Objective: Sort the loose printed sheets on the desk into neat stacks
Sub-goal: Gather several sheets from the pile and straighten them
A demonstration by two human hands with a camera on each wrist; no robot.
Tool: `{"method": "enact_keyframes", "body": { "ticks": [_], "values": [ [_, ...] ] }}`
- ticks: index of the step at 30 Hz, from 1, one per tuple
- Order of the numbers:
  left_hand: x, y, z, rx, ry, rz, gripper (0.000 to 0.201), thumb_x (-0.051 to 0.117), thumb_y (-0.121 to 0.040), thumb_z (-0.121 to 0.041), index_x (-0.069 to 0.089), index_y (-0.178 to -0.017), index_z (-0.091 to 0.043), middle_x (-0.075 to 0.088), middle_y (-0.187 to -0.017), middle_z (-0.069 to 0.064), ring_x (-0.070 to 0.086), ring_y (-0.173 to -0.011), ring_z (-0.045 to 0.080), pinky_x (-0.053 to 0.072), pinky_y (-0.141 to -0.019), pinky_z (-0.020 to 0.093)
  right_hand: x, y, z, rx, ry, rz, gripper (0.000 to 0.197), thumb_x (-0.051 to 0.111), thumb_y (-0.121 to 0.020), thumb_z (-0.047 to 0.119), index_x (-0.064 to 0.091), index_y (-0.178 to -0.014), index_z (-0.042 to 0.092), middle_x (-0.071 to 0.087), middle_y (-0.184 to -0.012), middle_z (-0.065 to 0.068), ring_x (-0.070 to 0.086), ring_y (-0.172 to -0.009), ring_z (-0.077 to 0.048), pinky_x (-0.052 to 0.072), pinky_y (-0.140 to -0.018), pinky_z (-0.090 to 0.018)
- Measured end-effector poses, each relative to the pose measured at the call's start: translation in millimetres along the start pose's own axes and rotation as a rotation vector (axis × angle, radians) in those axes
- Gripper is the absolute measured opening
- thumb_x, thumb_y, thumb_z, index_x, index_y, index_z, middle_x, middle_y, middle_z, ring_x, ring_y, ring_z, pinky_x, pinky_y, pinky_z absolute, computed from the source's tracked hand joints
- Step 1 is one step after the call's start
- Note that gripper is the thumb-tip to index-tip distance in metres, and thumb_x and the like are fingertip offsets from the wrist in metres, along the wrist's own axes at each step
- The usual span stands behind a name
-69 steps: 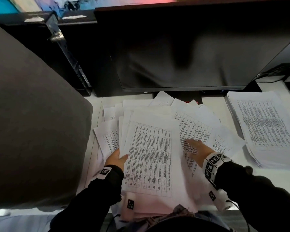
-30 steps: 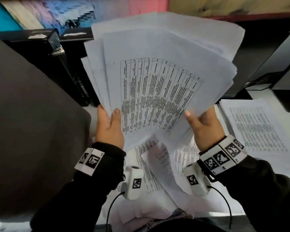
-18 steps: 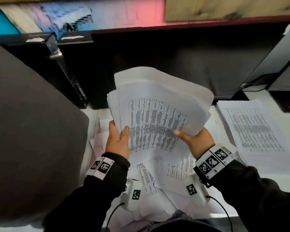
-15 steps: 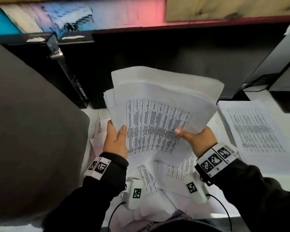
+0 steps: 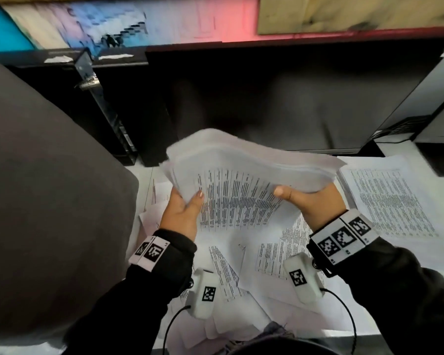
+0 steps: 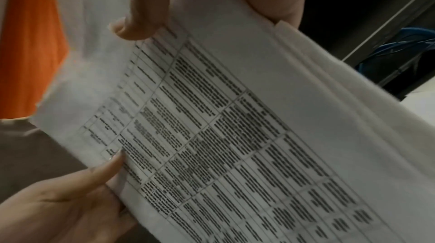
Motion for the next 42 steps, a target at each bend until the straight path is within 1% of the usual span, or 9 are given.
{"method": "enact_keyframes", "body": {
  "ticks": [6,12,16,18,21,25,31,36,42],
  "values": [
    [1.1,6.1,-24.4,0.092,-0.063,-0.071,0.042,0.045,-0.095,-0.025,0.032,-0.134,-0.031,0.051,-0.109,-0.029,0.05,-0.094,-0.019,0.035,-0.064,-0.01,0.3,3.1,23.9,-0.085,0.059,-0.088,0.021,0.061,-0.066,0.051,0.061,-0.084,0.041,0.067,-0.085,0.02,0.06,-0.079,0.016,0.046,-0.072,-0.007],
    [1.3,7.1,-4.8,0.044,-0.119,-0.047,0.046,0.051,-0.092,-0.018,0.031,-0.133,-0.022,0.054,-0.11,-0.016,0.052,-0.092,-0.005,0.036,-0.061,-0.006,-0.8,3.9,25.8,-0.149,0.139,-0.139,0.057,0.07,-0.077,0.033,0.041,-0.127,0.028,0.059,-0.105,0.022,0.058,-0.097,0.006,0.051,-0.087,-0.021],
    [-2.7,-1.8,10.7,0.01,-0.105,-0.016,0.044,0.056,-0.089,-0.015,0.035,-0.124,-0.034,0.055,-0.105,-0.022,0.05,-0.094,-0.01,0.04,-0.079,0.009,-6.1,13.9,56.5,-0.47,0.264,-0.182,0.09,0.072,-0.077,0.011,0.01,-0.139,0.031,0.044,-0.112,0.028,0.043,-0.101,0.027,0.037,-0.085,0.004],
    [-3.3,-5.4,14.1,0.006,-0.114,-0.011,0.04,0.056,-0.089,-0.015,0.042,-0.113,-0.044,0.057,-0.107,-0.022,0.054,-0.103,-0.001,0.041,-0.091,0.022,-7.5,14.2,68.7,-0.643,0.336,-0.18,0.099,0.072,-0.078,0.005,0.002,-0.142,0.036,0.049,-0.109,0.014,0.047,-0.103,0.014,0.036,-0.094,-0.004],
    [-2.4,-7.8,13.2,0.008,-0.105,-0.008,0.043,0.056,-0.089,-0.015,0.042,-0.099,-0.055,0.058,-0.105,-0.025,0.055,-0.102,-0.002,0.04,-0.093,0.024,-7.2,9.3,76.0,-0.79,0.523,-0.142,0.084,0.069,-0.081,0.008,0.021,-0.142,0.04,0.05,-0.107,-0.007,0.047,-0.1,-0.009,0.034,-0.099,-0.012],
    [-1.2,-10.2,13.3,-0.017,-0.107,0.012,0.036,0.058,-0.088,-0.018,0.043,-0.103,-0.046,0.058,-0.102,-0.024,0.054,-0.097,-0.004,0.041,-0.092,0.025,-5.2,3.9,73.4,-0.711,0.708,-0.158,0.052,0.069,-0.08,0.023,0.052,-0.128,0.014,0.051,-0.103,0.002,0.042,-0.095,0.002,0.027,-0.087,0.006],
    [-0.1,-14.0,17.7,-0.033,-0.128,0.002,0.045,0.064,-0.084,-0.019,0.047,-0.125,-0.023,0.062,-0.109,-0.011,0.057,-0.109,0.014,0.043,-0.1,0.035,-6.7,-0.3,70.3,-0.617,0.687,-0.145,0.048,0.073,-0.075,0.028,0.058,-0.12,0.018,0.058,-0.108,0.001,0.041,-0.097,0.009,0.029,-0.085,0.007],
    [-3.6,-18.1,14.5,-0.011,-0.126,0.001,0.035,0.06,-0.086,-0.013,0.05,-0.099,-0.044,0.061,-0.102,-0.021,0.057,-0.101,0.005,0.042,-0.097,0.03,-8.2,3.1,70.9,-0.649,0.573,-0.124,0.051,0.07,-0.078,0.03,0.051,-0.124,0.025,0.056,-0.106,0.001,0.047,-0.097,0.004,0.031,-0.09,0.002],
    [-2.5,-18.0,13.3,-0.023,-0.072,0.046,0.038,0.057,-0.088,-0.012,0.043,-0.109,-0.04,0.06,-0.106,-0.018,0.055,-0.102,0.004,0.04,-0.099,0.03,-11.5,4.4,70.7,-0.676,0.554,-0.127,0.047,0.063,-0.084,0.027,0.049,-0.128,0.029,0.055,-0.108,-0.001,0.05,-0.098,-0.005,0.034,-0.089,-0.003]
  ]
}}
Point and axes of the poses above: each hand's wrist, its own y-axis away from the middle knuckle, its own x-axis out of the palm, z = x × y, the point moved 6 cm from there along -y, towards the middle knuckle
